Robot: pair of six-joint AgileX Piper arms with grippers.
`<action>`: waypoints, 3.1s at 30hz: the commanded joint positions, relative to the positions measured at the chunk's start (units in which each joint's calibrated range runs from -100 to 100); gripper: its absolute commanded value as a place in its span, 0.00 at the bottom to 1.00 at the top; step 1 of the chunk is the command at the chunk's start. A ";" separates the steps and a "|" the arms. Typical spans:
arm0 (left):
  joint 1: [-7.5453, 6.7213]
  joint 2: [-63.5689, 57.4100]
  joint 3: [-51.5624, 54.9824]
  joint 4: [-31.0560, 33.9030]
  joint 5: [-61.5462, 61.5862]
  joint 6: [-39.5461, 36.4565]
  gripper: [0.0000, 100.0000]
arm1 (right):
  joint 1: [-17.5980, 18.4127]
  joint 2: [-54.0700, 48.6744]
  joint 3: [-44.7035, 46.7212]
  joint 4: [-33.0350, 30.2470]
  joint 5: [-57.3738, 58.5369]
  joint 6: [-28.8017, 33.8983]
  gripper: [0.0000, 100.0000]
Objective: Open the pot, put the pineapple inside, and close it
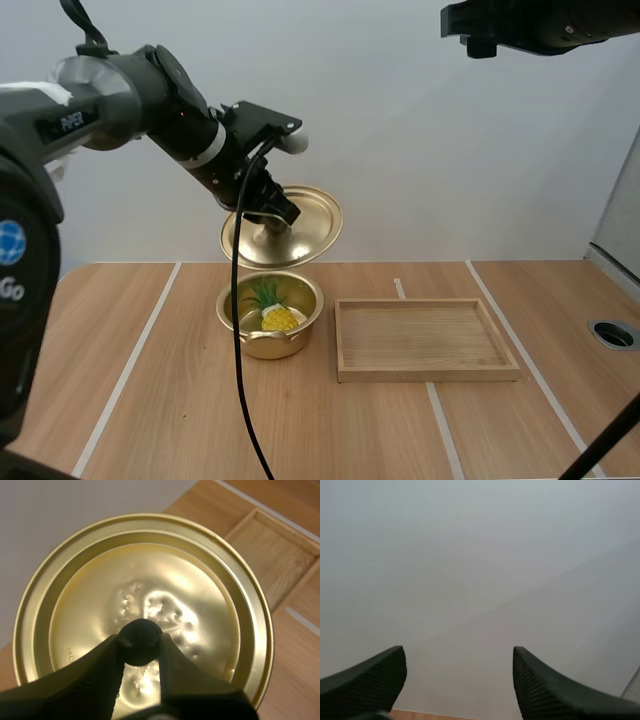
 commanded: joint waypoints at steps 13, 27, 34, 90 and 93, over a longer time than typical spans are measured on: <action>0.07 15.18 0.06 4.15 0.78 1.81 0.00 | -0.22 -0.43 -0.22 -0.35 0.68 -0.26 1.00; 0.07 17.26 0.06 7.35 -7.24 1.81 0.00 | -0.22 -0.43 -0.22 -0.35 0.29 -0.26 1.00; -0.01 19.71 2.18 7.66 -7.99 2.35 0.00 | -0.22 -0.43 -0.22 -0.35 -0.04 -0.26 1.00; 0.94 -44.27 -2.87 6.84 -71.23 -36.92 1.00 | -0.22 -0.43 -0.22 0.47 1.50 -7.08 1.00; 2.01 -50.79 7.23 9.76 -75.39 -36.65 1.00 | -0.22 -0.43 -0.22 1.01 0.99 -7.05 1.00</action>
